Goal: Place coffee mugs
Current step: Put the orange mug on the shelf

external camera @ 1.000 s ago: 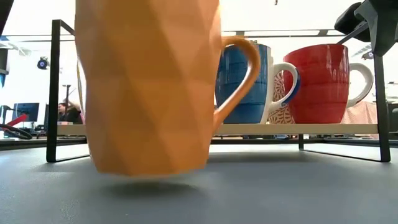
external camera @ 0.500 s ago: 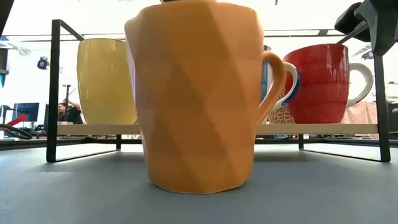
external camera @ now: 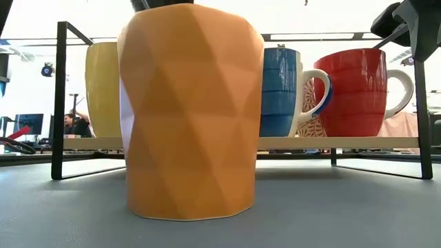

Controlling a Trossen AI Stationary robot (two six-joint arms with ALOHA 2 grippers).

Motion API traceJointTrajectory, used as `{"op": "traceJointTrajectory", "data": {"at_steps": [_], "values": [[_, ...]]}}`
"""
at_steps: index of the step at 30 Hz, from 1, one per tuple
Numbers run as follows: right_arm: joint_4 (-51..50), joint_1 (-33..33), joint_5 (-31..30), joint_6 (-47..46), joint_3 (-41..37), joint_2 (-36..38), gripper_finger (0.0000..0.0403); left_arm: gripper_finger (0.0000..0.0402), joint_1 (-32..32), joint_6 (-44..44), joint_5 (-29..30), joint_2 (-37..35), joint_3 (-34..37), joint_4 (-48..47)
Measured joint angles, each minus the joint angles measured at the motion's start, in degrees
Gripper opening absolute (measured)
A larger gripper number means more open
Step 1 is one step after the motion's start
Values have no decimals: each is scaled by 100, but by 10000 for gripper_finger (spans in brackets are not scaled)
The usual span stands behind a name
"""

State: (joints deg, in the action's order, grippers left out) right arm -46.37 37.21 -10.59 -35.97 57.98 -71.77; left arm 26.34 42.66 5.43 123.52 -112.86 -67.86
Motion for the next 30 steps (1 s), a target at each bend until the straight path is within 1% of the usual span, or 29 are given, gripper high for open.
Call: {"op": "traceJointTrajectory", "data": {"at_steps": [8, 12, 19, 24, 30], "values": [[-1, 0, 4, -44, -2, 0, 113, 104, 179, 1463, 97, -200, 0, -694], [-2, 0, 4, -44, -2, 0, 112, 104, 392, 2601, 99, -269, -4, -591], [-7, 2, 5, -9, -2, 0, 113, 104, 647, 4057, 175, -235, -3, -525], [-15, 2, 7, 78, -6, 0, 112, 98, 674, 4726, 355, -234, -2, -498], [-43, 2, 9, 198, -7, 0, 112, 89, 674, 5184, 425, -110, 0, -420]]}}
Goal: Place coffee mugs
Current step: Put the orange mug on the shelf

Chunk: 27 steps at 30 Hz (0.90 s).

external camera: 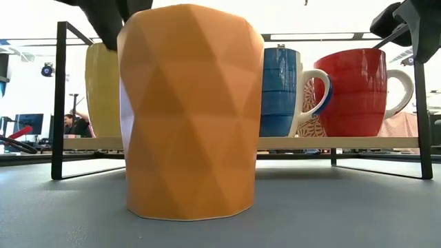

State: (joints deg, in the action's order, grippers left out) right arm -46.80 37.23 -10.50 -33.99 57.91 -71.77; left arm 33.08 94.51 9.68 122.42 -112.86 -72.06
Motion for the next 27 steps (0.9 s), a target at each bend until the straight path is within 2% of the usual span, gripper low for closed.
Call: {"op": "traceJointTrajectory", "data": {"at_steps": [9, 13, 16, 21, 27], "values": [[-89, 0, -1, 130, 0, 0, 112, 85, -2, 72, -168, 254, 4, 303], [-91, 0, -2, 128, 0, 0, 109, 53, -23, -406, -185, 291, 4, 308], [-90, 0, -2, 119, 0, 0, 111, 11, -85, -969, -315, 303, 4, 413], [-91, 0, 0, 106, 0, 0, 111, 5, -241, -2574, -613, 311, -47, 585], [-90, 0, -2, 104, -2, 0, 111, 5, -616, -4399, -662, 318, -94, 565]]}}
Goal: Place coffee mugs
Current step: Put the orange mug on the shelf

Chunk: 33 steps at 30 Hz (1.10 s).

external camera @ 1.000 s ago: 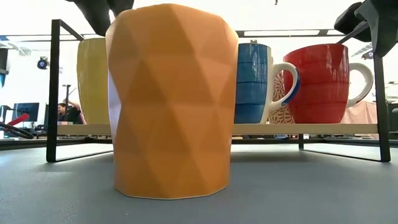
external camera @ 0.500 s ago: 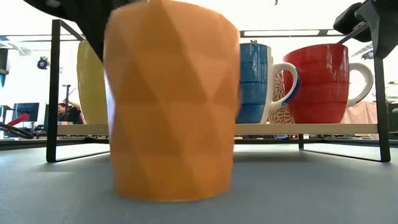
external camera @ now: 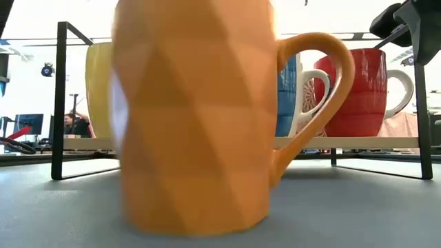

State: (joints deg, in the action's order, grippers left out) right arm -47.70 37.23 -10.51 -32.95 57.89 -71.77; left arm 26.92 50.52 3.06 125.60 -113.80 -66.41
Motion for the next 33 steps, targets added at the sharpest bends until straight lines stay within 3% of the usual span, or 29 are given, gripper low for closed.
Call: {"op": "traceJointTrajectory", "data": {"at_steps": [4, 11, 19, 28, 33], "values": [[0, 0, 1, -2, 0, 0, 111, 5, -253, -1358, -122, 0, 0, -92], [2, -2, -1, -2, 0, 0, 111, 7, -552, -2563, -141, 0, 0, -155], [4, -13, 1, -3, -2, 0, 111, 58, -556, -2351, -106, 0, -122, -237], [13, -11, -3, -96, -2, 0, 111, 99, -508, -509, -106, -15, -697, -1030], [13, -11, -3, -102, -2, 0, 111, 100, -353, -166, -111, -15, -547, -1069]]}}
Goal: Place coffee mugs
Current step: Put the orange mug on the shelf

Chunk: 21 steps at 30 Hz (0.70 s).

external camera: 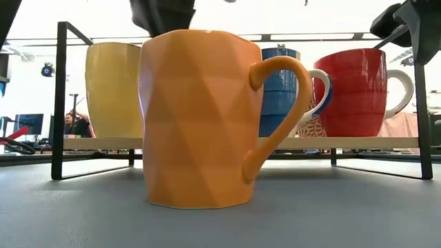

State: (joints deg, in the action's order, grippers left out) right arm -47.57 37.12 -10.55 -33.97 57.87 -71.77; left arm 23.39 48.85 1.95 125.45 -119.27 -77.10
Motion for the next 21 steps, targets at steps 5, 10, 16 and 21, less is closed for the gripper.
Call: {"op": "traceJointTrajectory", "data": {"at_steps": [5, 10, 16, 21], "values": [[8, 0, 0, 4, 0, 0, 111, 100, 29, -173, -10, 2, 283, 34], [20, 0, 0, -9, 0, 0, 112, 100, 21, -564, 1, 9, 479, 486], [31, -2, -2, -9, -2, 0, 111, 57, 19, -743, 4, 9, 645, 585], [34, -1, -2, -10, -2, 0, 111, 11, -25, -799, -71, 9, 642, 612]]}}
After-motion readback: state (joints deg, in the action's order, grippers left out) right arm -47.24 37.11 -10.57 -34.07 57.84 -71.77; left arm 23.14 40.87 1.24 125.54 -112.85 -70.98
